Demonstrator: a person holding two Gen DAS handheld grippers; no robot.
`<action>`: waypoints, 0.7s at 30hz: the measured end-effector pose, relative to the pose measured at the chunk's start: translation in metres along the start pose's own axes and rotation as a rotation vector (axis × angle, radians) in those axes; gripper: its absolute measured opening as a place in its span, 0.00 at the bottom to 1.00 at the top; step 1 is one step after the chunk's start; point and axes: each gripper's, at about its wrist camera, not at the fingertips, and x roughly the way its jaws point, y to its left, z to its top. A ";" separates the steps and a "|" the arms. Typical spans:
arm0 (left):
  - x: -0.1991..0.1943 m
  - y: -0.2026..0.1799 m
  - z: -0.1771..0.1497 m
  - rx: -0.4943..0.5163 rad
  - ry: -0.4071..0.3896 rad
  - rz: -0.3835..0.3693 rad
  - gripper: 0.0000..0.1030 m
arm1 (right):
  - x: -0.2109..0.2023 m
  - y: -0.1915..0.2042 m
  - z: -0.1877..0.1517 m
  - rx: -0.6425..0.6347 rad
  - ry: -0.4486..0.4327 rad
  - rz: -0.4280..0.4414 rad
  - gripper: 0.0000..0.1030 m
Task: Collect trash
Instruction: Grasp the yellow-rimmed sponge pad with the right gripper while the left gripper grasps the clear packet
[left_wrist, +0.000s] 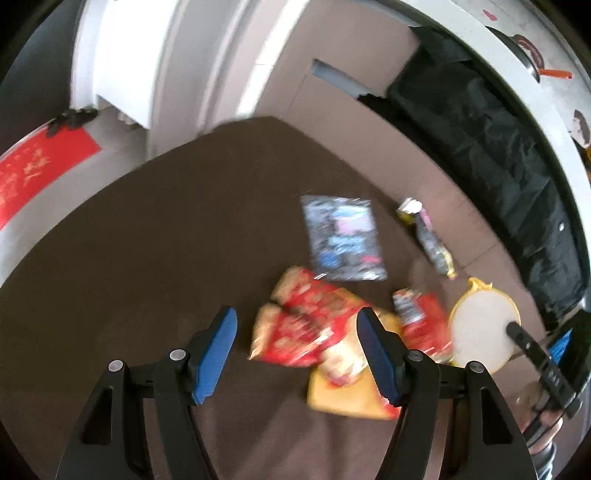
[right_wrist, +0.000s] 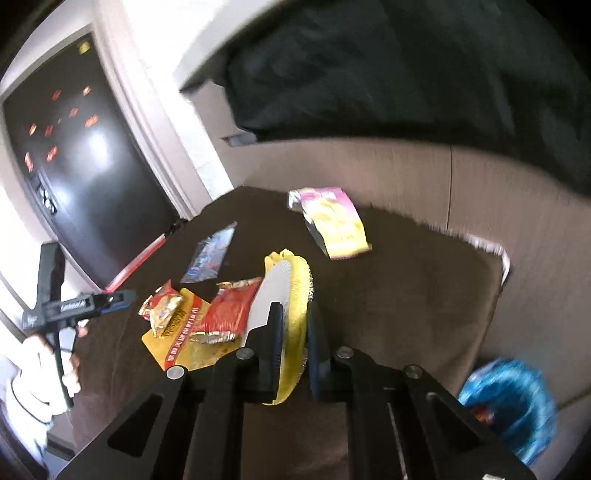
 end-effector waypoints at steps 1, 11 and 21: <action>0.003 -0.009 0.006 0.017 -0.009 -0.005 0.65 | -0.004 0.004 0.002 -0.021 -0.007 -0.012 0.10; 0.085 -0.033 0.065 -0.014 0.065 0.152 0.65 | -0.033 0.013 0.007 -0.117 -0.034 -0.078 0.10; 0.102 -0.052 0.058 0.083 0.023 0.340 0.07 | -0.034 0.003 0.000 -0.114 -0.019 -0.076 0.10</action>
